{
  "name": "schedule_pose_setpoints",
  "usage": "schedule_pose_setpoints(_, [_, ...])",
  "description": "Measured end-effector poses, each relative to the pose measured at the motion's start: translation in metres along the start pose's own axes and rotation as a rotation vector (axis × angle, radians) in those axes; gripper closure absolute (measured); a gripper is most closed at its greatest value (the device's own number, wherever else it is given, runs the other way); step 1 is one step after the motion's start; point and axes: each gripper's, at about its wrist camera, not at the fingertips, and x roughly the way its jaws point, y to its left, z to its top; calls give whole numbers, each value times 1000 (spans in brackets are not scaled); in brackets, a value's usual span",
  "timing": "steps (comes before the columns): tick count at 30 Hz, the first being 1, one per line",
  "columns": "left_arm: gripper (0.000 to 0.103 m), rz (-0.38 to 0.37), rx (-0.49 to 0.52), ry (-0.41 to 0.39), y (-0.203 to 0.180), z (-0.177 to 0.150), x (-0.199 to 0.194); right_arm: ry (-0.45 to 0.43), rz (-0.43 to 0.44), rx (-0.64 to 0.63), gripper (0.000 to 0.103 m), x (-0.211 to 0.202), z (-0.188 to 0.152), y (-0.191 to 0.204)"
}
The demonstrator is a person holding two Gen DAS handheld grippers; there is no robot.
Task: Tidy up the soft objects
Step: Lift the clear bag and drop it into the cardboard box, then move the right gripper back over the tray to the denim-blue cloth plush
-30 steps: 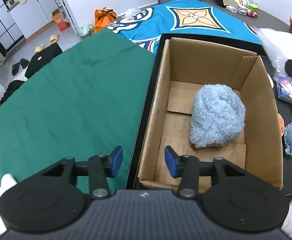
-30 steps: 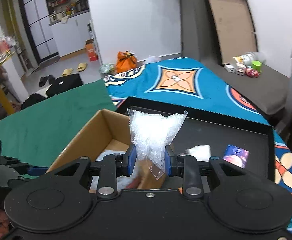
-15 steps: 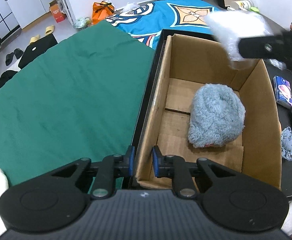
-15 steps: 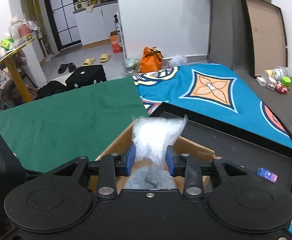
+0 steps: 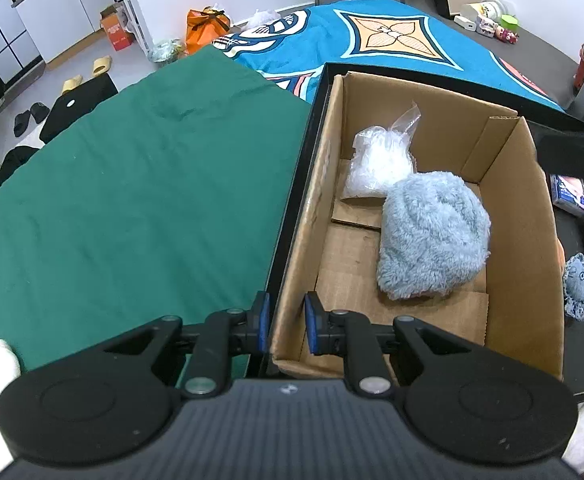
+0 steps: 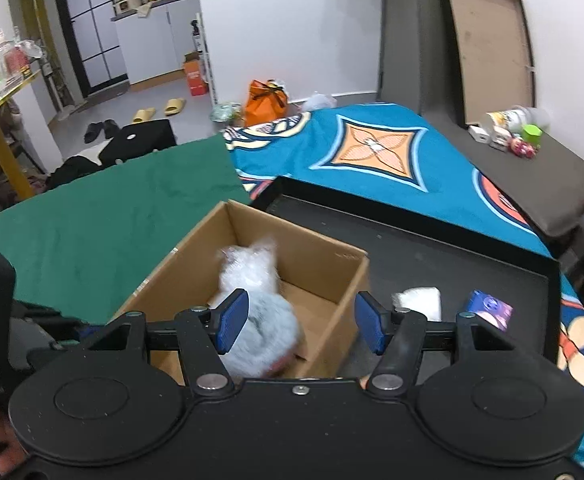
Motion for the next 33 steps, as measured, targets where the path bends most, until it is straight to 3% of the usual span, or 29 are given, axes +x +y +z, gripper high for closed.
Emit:
schedule_pose_setpoints(3, [85, 9, 10, -8, -2, 0, -2, 3, -18, 16, 43, -4, -6, -7])
schedule_pose_setpoints(7, [85, 30, 39, -22, -6, -1, -6, -15, -29, 32, 31, -10, -11, -14])
schedule_pose_setpoints(13, [79, 32, 71, -45, -11, -2, -13, -21, -38, 42, 22, -16, -18, -21])
schedule_pose_setpoints(17, [68, 35, 63, -40, -10, 0, -15, -24, -34, 60, 21, -18, -24, -27])
schedule_pose_setpoints(21, [55, -15, 68, -29, -10, 5, -19, -51, -16, 79, 12, -24, -30, -33])
schedule_pose_setpoints(28, [34, 2, 40, -110, -12, 13, -35, -101, -26, 96, 4, -29, -41, -47])
schedule_pose_setpoints(33, [30, 15, 43, -128, -15, 21, -40, -118, -6, 140, 1, -28, -53, -61])
